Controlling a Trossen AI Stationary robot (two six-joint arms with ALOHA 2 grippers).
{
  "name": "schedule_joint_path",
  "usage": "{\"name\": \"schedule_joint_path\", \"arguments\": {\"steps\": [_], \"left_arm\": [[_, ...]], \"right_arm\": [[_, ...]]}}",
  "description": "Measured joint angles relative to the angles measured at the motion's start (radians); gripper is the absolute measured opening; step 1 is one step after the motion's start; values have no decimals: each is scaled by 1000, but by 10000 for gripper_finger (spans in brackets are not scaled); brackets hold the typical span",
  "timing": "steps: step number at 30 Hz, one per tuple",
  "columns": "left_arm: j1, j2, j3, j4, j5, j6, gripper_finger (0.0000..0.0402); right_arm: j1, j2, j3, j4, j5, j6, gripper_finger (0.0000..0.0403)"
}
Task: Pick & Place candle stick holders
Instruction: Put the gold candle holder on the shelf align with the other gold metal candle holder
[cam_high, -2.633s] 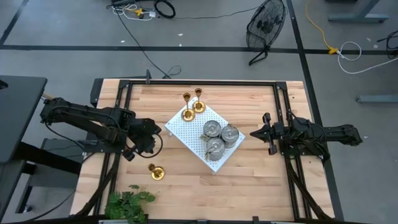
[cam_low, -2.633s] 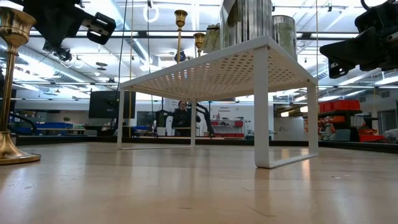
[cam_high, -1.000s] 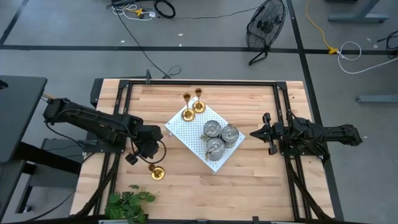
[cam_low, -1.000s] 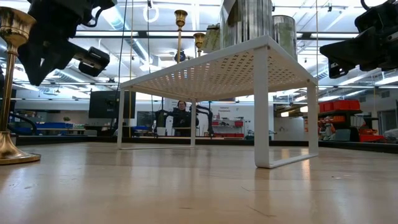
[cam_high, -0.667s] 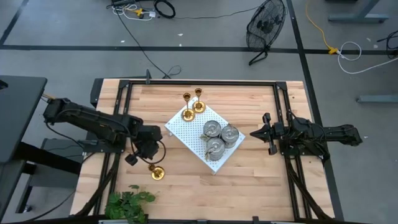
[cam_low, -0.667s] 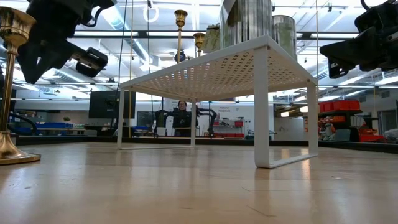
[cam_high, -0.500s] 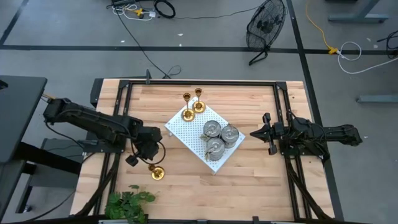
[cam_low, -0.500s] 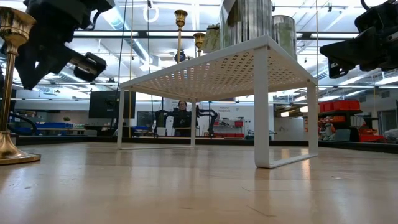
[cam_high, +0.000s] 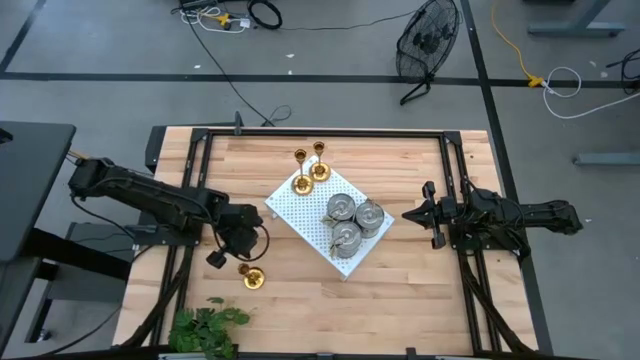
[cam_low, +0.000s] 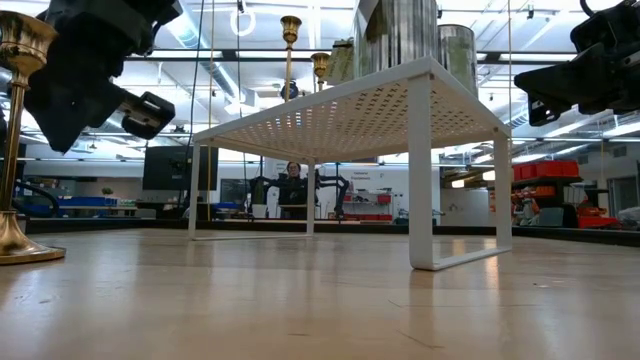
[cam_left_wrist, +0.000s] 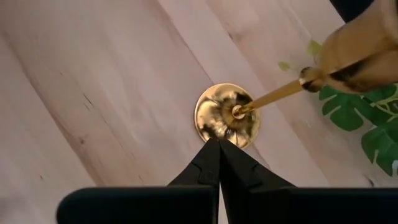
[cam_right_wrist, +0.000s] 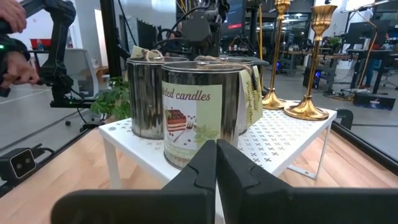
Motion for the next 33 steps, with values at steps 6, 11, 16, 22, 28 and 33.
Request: {"name": "schedule_joint_path", "arguments": {"steps": [6, 11, 16, 22, 28, 33], "left_arm": [[0, -30, 39, -40, 1, 30, 5], [0, -39, 65, -53, 29, 53, 5], [0, -45, 68, -88, 53, 95, 4], [2, -72, 68, -123, 50, 107, 4], [2, -84, 113, -201, 38, 105, 4], [2, -105, 163, -278, 5, 105, 4]], "right_arm": [[0, 0, 0, 0, 0, 0, 16], [0, 0, 0, 0, 0, 0, 16], [0, 0, 0, 0, 0, 0, 16], [0, 0, 0, 0, 0, 0, 16], [0, 0, 0, 0, 0, 0, 16], [0, 0, 0, 0, 0, 0, 16]]}}
